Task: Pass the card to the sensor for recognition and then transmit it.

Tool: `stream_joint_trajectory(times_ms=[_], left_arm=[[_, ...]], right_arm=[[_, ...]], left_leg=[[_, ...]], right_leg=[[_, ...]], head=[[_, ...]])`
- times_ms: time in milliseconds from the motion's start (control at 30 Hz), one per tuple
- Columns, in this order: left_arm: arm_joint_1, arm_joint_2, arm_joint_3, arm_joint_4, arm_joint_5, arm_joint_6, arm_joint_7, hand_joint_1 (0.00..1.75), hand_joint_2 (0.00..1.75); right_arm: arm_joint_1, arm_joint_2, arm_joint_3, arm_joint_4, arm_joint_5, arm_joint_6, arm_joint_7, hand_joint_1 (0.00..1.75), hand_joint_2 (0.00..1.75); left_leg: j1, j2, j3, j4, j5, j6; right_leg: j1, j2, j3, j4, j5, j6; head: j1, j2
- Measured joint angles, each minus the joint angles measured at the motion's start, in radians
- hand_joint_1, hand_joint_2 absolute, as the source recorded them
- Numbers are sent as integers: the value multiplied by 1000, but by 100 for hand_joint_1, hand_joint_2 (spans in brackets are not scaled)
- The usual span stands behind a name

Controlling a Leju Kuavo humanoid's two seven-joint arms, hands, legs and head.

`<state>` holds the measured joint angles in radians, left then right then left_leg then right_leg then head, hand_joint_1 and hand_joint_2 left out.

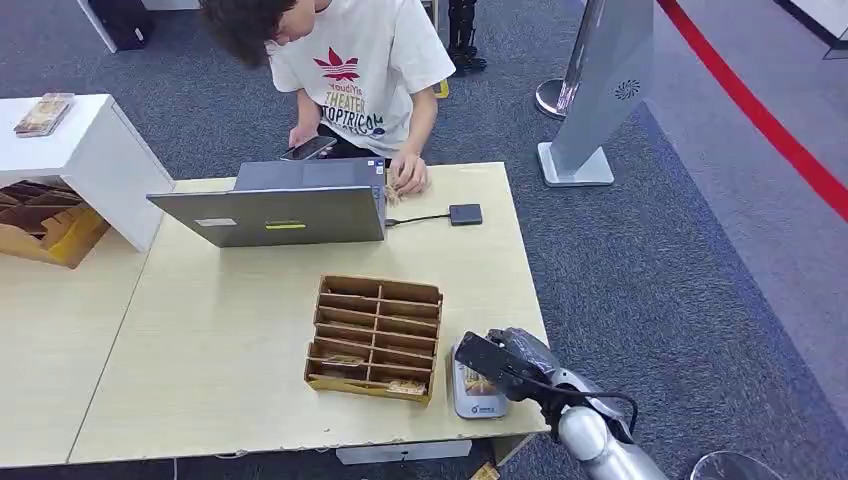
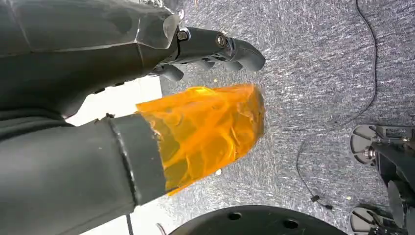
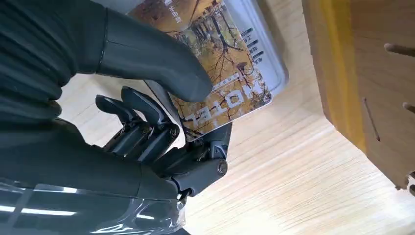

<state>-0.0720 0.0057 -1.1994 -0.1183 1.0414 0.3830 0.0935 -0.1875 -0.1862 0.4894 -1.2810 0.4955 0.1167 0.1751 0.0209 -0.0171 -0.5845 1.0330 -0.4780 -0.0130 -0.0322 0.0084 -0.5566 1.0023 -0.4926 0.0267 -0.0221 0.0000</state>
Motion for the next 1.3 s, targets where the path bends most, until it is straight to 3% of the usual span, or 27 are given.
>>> stream_joint_trajectory(times_ms=[1300], left_arm=[[1, 0, -2, 0, 24, -8, 24, 0, 0]], right_arm=[[21, 0, -5, -18, 1, -17, 6, 175, 175]], left_leg=[[0, 0, 0, 0, 0, 0]], right_leg=[[0, 0, 0, 0, 0, 0]], head=[[0, 0]])
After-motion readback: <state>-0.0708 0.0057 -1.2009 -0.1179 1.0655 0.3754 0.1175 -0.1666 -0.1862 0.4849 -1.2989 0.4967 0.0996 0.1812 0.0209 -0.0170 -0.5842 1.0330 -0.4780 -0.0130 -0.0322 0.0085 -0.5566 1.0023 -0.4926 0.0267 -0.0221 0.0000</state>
